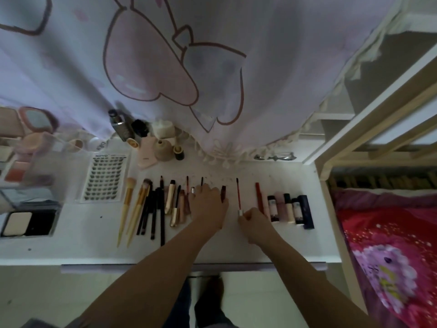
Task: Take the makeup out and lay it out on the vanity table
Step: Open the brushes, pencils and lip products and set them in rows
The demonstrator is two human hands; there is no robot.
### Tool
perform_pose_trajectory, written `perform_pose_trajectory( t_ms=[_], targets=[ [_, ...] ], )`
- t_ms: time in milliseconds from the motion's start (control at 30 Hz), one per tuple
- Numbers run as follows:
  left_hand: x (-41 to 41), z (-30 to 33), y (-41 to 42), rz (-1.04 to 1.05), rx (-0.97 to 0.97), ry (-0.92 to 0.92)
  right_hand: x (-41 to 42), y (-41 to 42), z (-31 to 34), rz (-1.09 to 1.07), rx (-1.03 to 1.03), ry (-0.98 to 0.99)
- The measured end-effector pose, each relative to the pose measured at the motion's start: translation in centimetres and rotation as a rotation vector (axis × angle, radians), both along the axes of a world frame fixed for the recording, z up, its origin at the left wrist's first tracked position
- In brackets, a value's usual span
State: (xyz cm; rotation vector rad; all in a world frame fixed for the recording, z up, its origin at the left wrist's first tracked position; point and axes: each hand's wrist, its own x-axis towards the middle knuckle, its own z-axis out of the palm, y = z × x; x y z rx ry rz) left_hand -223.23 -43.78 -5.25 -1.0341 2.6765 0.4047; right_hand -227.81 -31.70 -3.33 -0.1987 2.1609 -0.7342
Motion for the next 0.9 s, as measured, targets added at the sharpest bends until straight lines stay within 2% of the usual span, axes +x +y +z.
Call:
perform_pose_trajectory(
  t_ms=[133, 367, 733, 900],
  targets=[
    [0.7, -0.1, -0.8, -0.027, -0.039, -0.031, 0.6, -1.7, -1.1, 0.061, 0.026, 0.095],
    [1.6, -0.2, -1.4, -0.041, -0.05, 0.003, 1.3, -4.0, -2.3, 0.124, 0.073, 0.12],
    [2.4, 0.2, -2.3, -0.062, -0.033, 0.027, 0.6, -4.7, -1.6, 0.39, 0.182, 0.167],
    [1.1, 1.0, -1.1, -0.137, -0.004, 0.105, -5.1, -2.8, 1.7, 0.353, 0.192, 0.406]
  ],
)
